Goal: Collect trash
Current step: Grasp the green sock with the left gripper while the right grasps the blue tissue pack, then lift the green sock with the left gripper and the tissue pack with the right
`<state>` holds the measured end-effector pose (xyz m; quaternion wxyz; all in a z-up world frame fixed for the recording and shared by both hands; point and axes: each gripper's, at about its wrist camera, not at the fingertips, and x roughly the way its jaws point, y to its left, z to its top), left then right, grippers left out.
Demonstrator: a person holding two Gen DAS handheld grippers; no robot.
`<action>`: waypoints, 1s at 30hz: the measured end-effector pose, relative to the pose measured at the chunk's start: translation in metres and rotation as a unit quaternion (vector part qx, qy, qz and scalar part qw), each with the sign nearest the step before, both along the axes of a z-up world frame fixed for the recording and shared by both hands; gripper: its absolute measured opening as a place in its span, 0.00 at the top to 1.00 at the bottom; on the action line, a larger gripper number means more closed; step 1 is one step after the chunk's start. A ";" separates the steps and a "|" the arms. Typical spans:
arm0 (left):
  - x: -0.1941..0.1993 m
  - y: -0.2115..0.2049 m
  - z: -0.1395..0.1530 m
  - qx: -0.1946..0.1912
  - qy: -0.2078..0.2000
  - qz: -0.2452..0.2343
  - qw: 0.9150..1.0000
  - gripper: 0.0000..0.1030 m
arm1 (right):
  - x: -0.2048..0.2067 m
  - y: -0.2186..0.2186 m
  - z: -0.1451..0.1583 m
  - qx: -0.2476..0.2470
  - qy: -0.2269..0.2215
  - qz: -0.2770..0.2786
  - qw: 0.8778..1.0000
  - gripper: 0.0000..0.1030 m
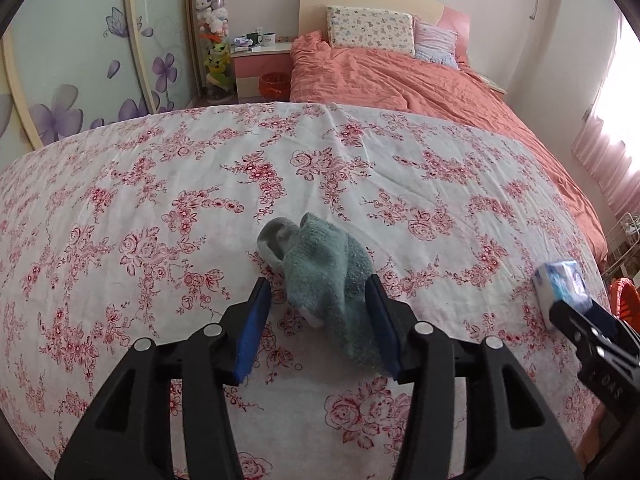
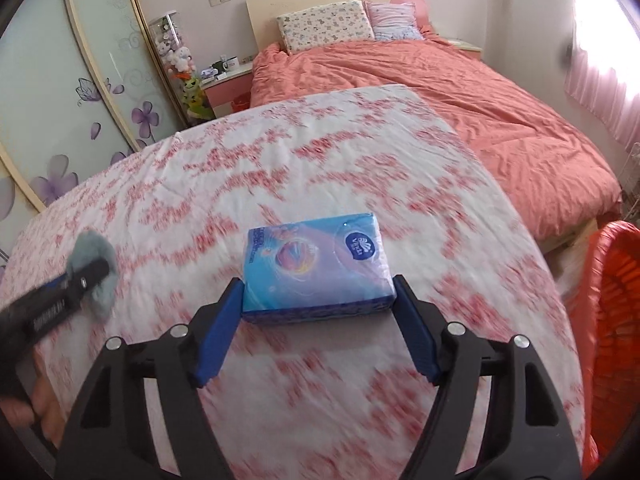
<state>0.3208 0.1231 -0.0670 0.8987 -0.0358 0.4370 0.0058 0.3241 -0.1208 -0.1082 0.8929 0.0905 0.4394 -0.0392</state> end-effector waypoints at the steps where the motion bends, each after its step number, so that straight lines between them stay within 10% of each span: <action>1: 0.001 -0.001 -0.001 0.000 0.001 0.000 1.000 0.50 | -0.002 -0.001 0.000 -0.001 0.000 -0.003 1.000 0.30; 7: 0.007 -0.007 -0.004 0.009 -0.001 0.009 1.000 0.48 | -0.002 0.000 -0.001 -0.005 0.004 -0.002 1.000 0.28; 12: 0.007 -0.013 -0.003 0.015 -0.006 -0.006 1.000 0.82 | -0.006 0.001 0.000 -0.009 0.003 0.004 1.000 0.30; 30: -0.037 -0.028 -0.006 -0.003 -0.012 -0.052 0.999 0.80 | -0.029 0.009 -0.002 -0.050 0.021 0.016 0.998 0.28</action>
